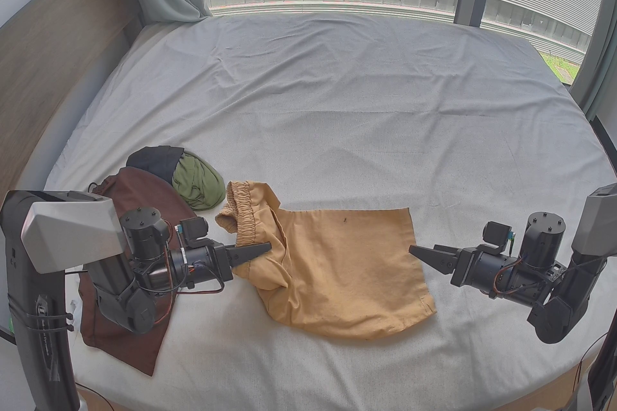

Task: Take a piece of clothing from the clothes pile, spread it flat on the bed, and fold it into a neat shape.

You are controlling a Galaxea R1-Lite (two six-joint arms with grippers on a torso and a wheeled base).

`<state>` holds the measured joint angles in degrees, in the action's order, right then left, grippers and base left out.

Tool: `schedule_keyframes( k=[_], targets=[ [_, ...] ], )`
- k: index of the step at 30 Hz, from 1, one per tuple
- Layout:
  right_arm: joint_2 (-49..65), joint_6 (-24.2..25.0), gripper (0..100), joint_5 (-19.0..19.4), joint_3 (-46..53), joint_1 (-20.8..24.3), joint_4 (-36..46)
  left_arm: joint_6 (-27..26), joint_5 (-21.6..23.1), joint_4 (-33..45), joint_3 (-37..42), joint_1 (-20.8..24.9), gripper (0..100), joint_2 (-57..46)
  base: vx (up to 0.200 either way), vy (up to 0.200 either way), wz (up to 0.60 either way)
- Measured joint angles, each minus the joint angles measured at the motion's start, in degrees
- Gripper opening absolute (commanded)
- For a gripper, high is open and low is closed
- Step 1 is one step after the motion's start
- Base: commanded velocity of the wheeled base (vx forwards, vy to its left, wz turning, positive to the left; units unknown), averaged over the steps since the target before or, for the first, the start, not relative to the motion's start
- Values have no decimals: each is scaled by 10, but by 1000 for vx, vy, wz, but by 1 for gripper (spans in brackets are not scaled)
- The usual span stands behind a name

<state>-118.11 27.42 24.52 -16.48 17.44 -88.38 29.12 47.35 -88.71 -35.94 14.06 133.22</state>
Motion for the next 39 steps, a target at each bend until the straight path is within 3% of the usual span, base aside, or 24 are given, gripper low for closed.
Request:
schedule_keyframes(
  k=[12,39],
  targets=[
    [2,0,100,0,-2,-2,-1,19,-30,1,-33,39,0,10,0,0,0],
    [2,0,100,1,-27,-49,0,105,-32,1,-109,133,0,34,0,0,0]
  ],
)
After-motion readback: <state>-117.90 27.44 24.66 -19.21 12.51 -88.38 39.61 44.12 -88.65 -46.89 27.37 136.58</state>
